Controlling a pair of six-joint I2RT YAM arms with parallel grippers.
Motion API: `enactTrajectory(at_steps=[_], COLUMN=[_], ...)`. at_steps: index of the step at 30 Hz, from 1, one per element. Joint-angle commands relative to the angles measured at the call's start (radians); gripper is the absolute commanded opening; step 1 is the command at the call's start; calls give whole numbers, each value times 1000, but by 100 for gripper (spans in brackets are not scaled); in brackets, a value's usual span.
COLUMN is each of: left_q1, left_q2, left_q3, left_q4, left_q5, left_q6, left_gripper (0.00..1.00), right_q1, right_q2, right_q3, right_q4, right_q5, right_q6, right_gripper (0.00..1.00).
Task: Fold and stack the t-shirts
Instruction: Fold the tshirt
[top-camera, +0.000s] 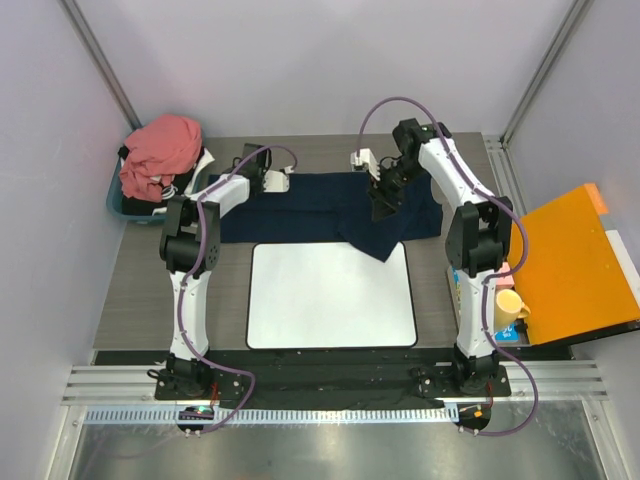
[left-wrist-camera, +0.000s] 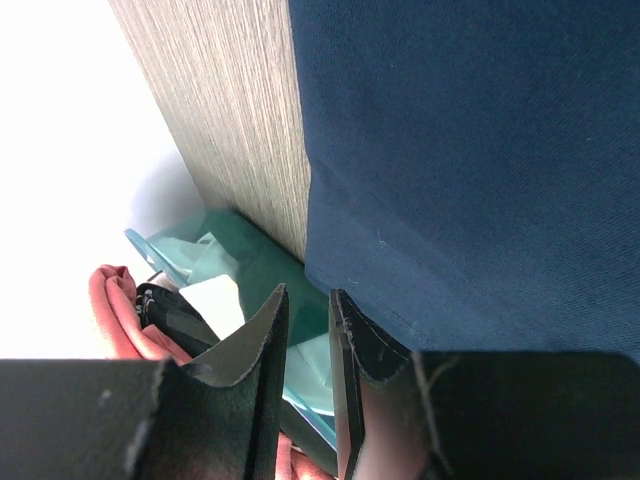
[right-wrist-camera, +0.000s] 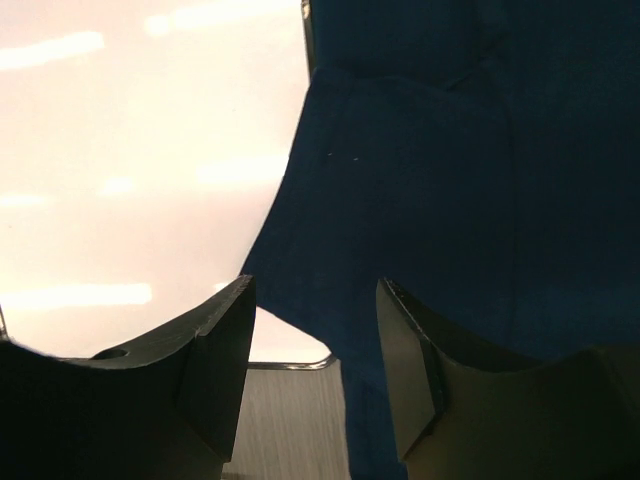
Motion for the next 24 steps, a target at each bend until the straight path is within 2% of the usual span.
enactTrajectory(at_steps=[1,5,13,24], left_q1=[-13,-17,-17,-17], left_q2=[-22,-34,-57,-62], left_q3=[22,7,-44,-78], left_q4=[29,28,40,49], left_q5=[10,12,9,-2], left_q6=[8,-11,-23,-44], left_gripper=[24,24,23,23], right_q1=[58,110,179,219], right_q2=[35,84,133,150], right_q3=[83,87,77,48], right_q4=[-28,120,251,296], right_q5=[44,69,81,97], right_q6=[32,93,145,141], right_gripper=[57,58,58,61])
